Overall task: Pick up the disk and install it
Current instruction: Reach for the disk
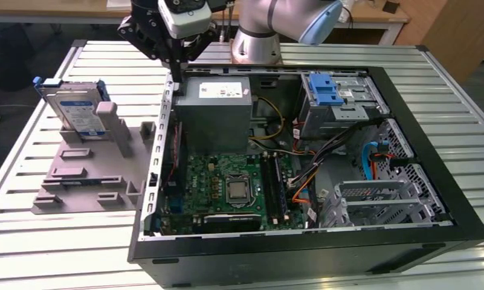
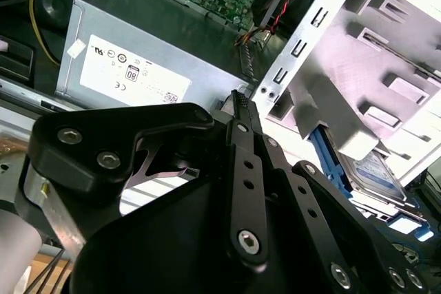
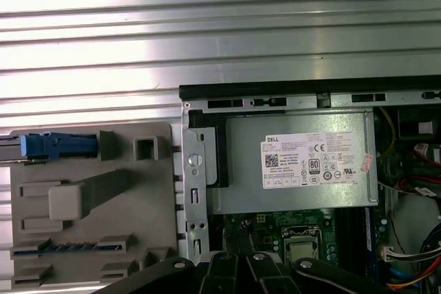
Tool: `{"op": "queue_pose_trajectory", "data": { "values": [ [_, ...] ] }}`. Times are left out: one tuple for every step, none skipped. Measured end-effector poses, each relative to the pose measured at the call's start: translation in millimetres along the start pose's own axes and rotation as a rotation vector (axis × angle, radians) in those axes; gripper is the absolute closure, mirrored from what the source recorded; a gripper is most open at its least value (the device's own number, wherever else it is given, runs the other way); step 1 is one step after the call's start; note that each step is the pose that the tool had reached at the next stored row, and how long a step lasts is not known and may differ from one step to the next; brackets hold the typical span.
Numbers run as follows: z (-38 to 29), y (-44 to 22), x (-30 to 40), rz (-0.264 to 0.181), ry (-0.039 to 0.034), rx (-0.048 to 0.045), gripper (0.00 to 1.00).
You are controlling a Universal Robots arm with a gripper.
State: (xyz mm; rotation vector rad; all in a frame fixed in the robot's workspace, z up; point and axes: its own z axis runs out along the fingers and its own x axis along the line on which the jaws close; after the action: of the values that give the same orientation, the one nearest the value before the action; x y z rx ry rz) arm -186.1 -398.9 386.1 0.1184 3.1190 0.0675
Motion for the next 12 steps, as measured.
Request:
{"op": "queue_pose_trajectory", "data": {
  "values": [
    [0.1, 0.0, 0.5, 0.0, 0.0001, 0.0001, 0.89],
    [0.1, -0.1, 1.0, 0.0, 0.0002, 0.0001, 0.89],
    [0.2, -0.1, 1.4, 0.0, 0.0003, 0.0001, 0.89],
    [0.3, -0.2, 1.9, 0.0, 0.0004, 0.0001, 0.89],
    [0.3, -0.2, 2.3, 0.0, 0.0005, 0.0002, 0.89],
    [0.4, -0.2, 2.8, 0.0, 0.0006, 0.0002, 0.89],
    [0.5, -0.3, 3.2, 0.0, 0.0007, 0.0002, 0.89],
    [0.6, -0.3, 3.7, 0.0, 0.0008, 0.0001, 0.89],
    [0.7, -0.3, 4.2, 0.0, 0.0009, 0.0001, 0.89],
    [0.8, -0.4, 4.6, 0.0, 0.001, 0.0001, 0.89],
    [0.8, -0.4, 5.1, 0.0, 0.001, 0.0001, 0.89],
    [0.9, -0.5, 5.6, 0.0, 0.0011, 0.0001, 0.89]
  ]
}}
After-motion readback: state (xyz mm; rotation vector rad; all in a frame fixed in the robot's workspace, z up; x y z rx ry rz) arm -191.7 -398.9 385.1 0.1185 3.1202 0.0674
